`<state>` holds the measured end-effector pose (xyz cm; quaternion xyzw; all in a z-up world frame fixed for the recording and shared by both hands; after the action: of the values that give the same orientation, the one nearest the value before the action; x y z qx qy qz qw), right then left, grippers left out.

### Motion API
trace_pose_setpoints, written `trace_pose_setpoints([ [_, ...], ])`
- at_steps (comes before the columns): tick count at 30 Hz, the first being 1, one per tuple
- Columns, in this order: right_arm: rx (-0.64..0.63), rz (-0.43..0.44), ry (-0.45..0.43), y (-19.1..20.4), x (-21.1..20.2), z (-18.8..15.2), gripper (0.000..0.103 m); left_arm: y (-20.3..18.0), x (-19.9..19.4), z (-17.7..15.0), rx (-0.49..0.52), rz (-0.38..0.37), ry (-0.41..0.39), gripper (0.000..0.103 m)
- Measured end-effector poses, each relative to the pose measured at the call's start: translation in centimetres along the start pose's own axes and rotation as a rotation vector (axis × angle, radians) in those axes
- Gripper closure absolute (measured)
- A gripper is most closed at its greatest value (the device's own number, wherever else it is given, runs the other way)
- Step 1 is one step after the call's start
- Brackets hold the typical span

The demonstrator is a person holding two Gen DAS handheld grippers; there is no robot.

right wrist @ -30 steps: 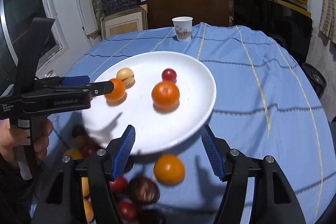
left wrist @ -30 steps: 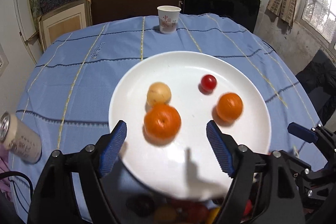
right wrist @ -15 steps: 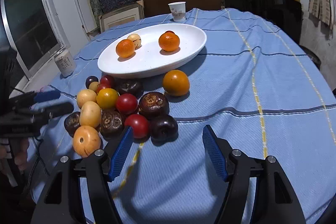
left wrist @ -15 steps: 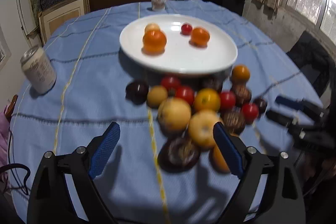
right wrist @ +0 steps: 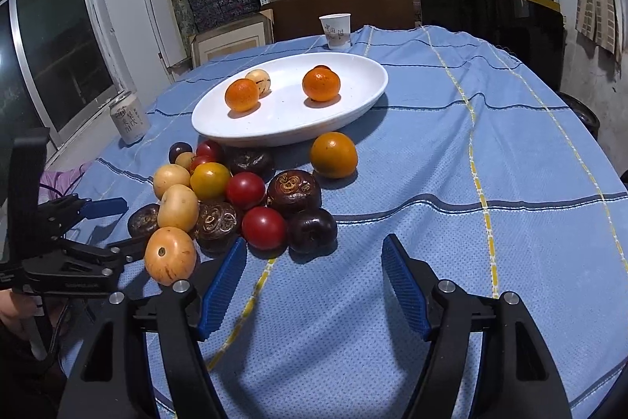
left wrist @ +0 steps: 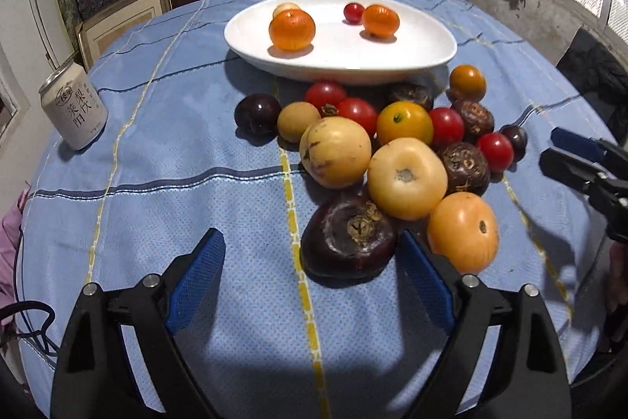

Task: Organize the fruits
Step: 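Grasp a dark brown fruit with the left tool while the right tool grasps a dark plum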

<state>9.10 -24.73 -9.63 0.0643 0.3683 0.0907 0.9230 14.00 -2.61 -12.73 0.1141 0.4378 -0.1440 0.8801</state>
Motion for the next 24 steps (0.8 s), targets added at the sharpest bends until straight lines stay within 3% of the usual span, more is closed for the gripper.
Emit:
trace_pose_setpoints([
  [2, 0.002, 0.003, 0.001, 0.0, 0.0, 0.0, 0.031, -0.2, -0.1, 0.1, 0.005, -0.003, -0.007, 0.019],
  [3, 0.004, 0.006, 0.001, 0.0, 0.0, 0.0, 0.031, -0.5, -0.2, 0.0, 0.019, -0.021, -0.008, 0.030],
  [4, 0.005, 0.007, 0.002, 0.0, 0.1, 0.0, 0.031, -0.9, -0.4, 0.0, 0.034, -0.041, -0.020, 0.052],
  [5, 0.004, 0.009, 0.005, 0.0, 0.1, 0.0, 0.031, -1.4, -0.7, 0.0, 0.054, -0.061, -0.031, 0.057],
  [7, 0.001, 0.009, 0.007, 0.1, 0.1, 0.0, 0.031, -2.1, -1.0, -0.1, 0.079, -0.028, -0.047, 0.057],
  [10, 0.002, 0.010, 0.006, 0.0, 0.1, 0.0, 0.031, -1.6, -1.1, -0.2, 0.021, -0.104, -0.045, 0.057],
  [15, -0.007, 0.007, 0.012, 0.1, 0.2, 0.0, 0.031, 0.1, -2.0, -0.2, -0.092, -0.149, -0.095, 0.057],
  [21, -0.047, -0.009, 0.037, 0.8, 0.7, -0.2, 0.032, 0.4, -2.0, -0.1, -0.105, -0.153, -0.099, 0.057],
  [24, -0.037, -0.015, 0.041, 0.5, 0.8, -0.2, 0.038, 0.4, -1.9, -0.1, -0.104, -0.155, -0.094, 0.057],
])
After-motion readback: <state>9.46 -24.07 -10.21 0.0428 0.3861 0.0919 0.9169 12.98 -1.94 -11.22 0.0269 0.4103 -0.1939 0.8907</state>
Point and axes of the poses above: each gripper's, at about its wrist camera, not at the fingertips, and x roughly the way its jaws point, y to its left, z to its top, the point moved 4 cm from there along x, roughly the way its jaws point, and after that the axes turned 1 degree about -y, right-handed, at the moved point
